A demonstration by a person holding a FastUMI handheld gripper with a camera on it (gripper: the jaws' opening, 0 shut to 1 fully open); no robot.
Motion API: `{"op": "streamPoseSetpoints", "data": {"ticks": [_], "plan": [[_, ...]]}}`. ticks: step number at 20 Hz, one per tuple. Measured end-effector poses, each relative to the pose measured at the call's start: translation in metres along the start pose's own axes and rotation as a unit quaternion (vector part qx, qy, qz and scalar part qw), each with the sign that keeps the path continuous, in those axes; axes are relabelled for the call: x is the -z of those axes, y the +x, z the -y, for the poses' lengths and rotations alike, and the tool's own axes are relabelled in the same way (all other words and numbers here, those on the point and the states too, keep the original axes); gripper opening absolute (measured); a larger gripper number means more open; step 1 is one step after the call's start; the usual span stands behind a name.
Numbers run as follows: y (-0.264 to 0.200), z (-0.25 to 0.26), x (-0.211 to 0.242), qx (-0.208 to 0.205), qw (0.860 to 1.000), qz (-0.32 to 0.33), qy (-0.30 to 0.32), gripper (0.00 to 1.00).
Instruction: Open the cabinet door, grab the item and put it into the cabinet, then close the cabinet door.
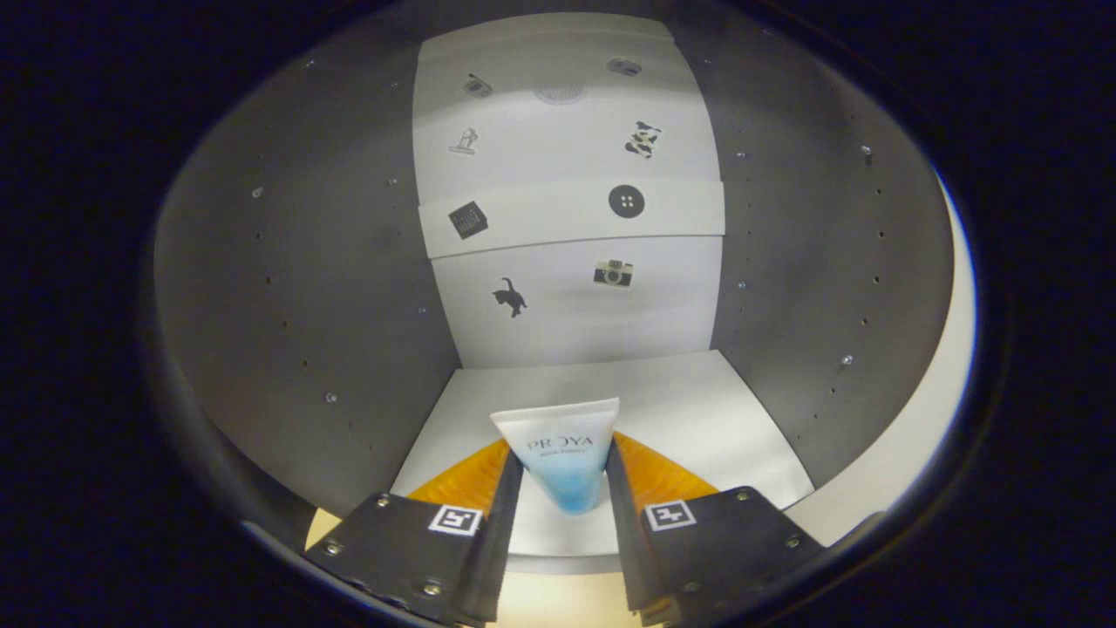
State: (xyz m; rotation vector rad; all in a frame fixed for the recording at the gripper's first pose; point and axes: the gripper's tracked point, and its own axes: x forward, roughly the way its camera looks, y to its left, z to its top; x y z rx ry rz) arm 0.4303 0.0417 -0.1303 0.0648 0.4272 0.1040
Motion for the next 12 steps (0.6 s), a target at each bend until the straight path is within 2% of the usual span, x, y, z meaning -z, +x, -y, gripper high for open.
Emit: {"op": "streamPoseSetpoints", "data": {"ticks": [3,7,11,12], "plan": [[0.001,-0.001,-0.001,-0.001,1.0,0.001,-0.002,0.57],[-0.006,0.001,-0.007,0.003,1.0,0.019,0.003,0.71],[-0.032,-0.003,-0.016,0.002,0.998,0.055,-0.002,0.97],[-0.043,-0.005,-0.018,0.0,0.998,0.065,-0.005,0.98]]}}
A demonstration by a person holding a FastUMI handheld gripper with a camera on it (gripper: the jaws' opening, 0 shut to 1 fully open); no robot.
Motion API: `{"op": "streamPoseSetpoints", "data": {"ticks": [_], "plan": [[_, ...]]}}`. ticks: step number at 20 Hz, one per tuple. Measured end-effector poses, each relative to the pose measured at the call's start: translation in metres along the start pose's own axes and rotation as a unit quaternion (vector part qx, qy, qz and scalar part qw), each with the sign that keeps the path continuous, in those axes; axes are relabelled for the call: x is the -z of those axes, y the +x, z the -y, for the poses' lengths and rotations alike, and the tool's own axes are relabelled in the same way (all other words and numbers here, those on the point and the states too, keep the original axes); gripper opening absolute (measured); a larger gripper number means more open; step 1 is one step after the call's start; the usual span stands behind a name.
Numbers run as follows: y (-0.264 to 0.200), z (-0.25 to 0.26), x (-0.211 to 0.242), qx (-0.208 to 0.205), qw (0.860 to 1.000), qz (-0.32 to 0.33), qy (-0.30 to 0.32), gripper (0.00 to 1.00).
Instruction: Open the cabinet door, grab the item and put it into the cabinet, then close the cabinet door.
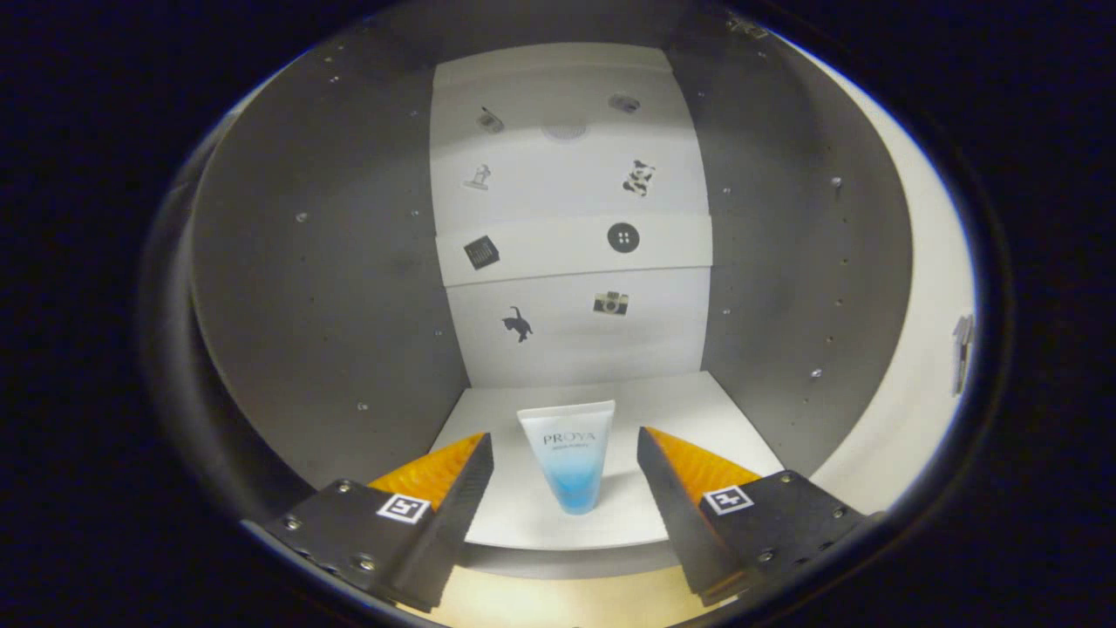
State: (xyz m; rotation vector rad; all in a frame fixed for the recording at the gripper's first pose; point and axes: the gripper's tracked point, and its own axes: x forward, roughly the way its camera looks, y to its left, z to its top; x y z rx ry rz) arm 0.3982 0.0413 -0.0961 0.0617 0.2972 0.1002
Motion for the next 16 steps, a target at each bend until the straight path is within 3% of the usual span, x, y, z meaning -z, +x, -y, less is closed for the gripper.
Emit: {"op": "streamPoseSetpoints", "data": {"ticks": [6,16], "plan": [[-0.08,-0.007,0.0,0.006,0.999,0.032,-0.018,0.99],[-0.286,0.021,0.031,0.05,0.997,0.064,-0.017,0.99]]}}
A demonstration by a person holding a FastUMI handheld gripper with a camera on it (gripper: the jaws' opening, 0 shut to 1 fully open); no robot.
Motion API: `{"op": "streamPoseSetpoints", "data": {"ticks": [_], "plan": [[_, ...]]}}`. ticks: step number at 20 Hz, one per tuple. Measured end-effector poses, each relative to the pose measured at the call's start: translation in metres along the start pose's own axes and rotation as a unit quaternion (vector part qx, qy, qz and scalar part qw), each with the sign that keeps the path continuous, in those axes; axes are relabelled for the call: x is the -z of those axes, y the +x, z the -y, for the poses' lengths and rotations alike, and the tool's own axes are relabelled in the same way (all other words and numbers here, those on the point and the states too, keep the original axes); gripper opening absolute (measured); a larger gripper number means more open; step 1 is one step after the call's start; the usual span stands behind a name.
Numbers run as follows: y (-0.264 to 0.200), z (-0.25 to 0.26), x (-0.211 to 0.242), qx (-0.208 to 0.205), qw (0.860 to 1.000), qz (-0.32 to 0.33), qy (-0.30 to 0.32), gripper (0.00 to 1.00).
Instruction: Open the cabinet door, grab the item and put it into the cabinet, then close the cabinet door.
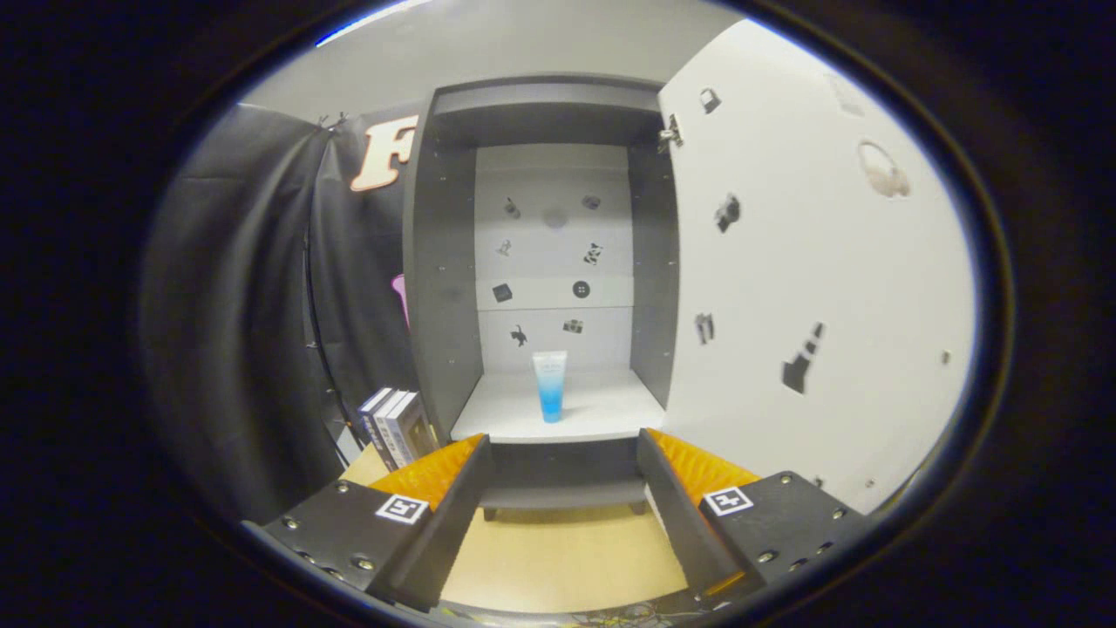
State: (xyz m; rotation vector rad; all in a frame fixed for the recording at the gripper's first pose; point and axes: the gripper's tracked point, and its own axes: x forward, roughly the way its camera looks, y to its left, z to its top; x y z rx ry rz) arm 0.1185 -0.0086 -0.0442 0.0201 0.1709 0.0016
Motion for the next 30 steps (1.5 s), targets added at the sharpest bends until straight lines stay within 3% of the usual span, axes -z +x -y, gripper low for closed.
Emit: {"op": "streamPoseSetpoints", "data": {"ticks": [5,9,17,22,26,30], "plan": [[-0.088,0.053,0.01,0.039,0.999,0.0,0.012,0.99],[-0.13,0.113,0.013,0.09,0.996,-0.001,0.03,0.99],[-0.138,0.241,0.001,0.17,0.983,0.021,0.063,0.99],[-0.094,0.278,-0.01,0.154,0.985,0.026,0.072,0.99],[-0.081,0.273,-0.007,0.13,0.991,0.017,0.037,0.99],[-0.078,0.261,-0.007,0.106,0.994,0.015,0.039,0.98]]}}
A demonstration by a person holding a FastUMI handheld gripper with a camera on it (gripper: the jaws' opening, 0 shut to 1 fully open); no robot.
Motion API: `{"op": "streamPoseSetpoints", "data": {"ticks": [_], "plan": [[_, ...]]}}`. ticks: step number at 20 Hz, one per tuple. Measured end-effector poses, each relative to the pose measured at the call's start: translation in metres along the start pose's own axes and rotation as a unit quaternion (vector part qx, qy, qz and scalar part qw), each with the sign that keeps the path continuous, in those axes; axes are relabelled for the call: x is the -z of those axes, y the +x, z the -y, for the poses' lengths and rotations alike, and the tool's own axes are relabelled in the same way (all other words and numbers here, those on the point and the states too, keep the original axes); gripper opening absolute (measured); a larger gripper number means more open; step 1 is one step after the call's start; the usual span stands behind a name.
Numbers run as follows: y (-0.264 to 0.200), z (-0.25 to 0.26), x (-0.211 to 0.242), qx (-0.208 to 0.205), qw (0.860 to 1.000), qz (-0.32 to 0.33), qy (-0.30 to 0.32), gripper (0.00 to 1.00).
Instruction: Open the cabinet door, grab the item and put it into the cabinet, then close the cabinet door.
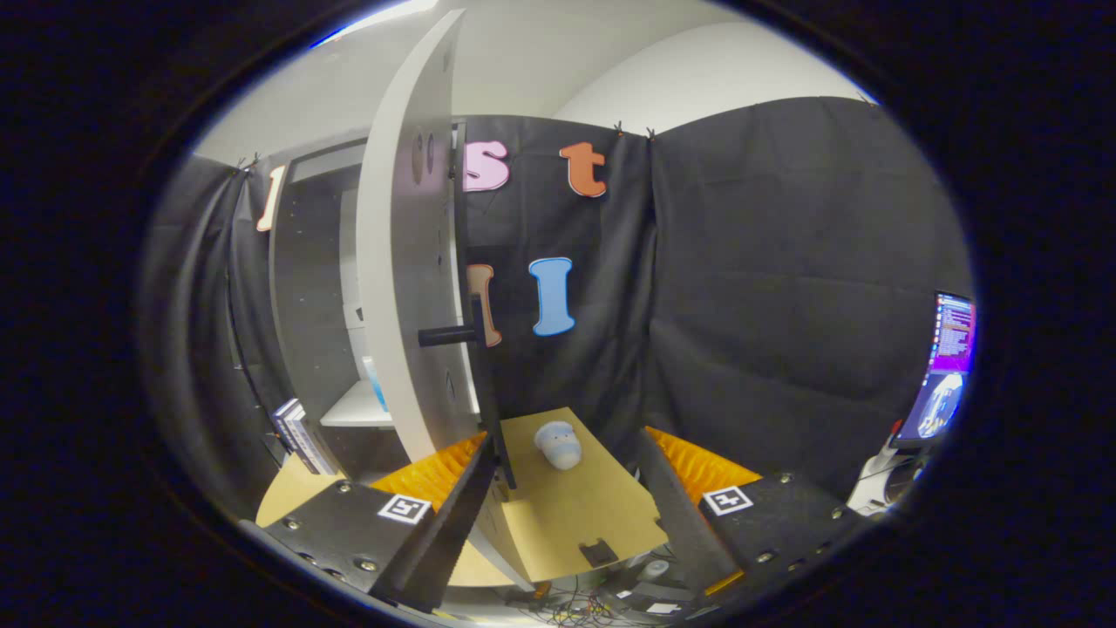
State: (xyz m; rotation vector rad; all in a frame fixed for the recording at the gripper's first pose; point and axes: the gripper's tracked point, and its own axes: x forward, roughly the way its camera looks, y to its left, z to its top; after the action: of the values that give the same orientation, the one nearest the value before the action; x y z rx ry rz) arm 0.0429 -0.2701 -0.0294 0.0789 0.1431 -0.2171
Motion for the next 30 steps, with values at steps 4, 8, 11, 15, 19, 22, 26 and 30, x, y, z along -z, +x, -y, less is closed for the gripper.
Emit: {"op": "streamPoseSetpoints", "data": {"ticks": [4,8,11,15,19,22,26,30], "plan": [[-0.002,-0.026,0.003,-0.047,0.999,0.001,0.0,0.98],[-0.007,-0.067,0.012,-0.099,0.995,-0.004,-0.016,0.98],[-0.007,-0.095,0.018,-0.137,0.99,-0.01,-0.012,0.98],[-0.005,-0.12,0.022,-0.166,0.986,-0.011,-0.019,0.98],[-0.004,-0.139,0.037,-0.183,0.983,-0.025,-0.024,0.98],[-0.002,-0.155,0.038,-0.203,0.979,-0.028,-0.015,0.98],[0.003,-0.17,0.04,-0.23,0.973,-0.028,-0.016,0.98],[0.016,-0.204,0.044,-0.261,0.965,-0.029,-0.015,0.99]]}}
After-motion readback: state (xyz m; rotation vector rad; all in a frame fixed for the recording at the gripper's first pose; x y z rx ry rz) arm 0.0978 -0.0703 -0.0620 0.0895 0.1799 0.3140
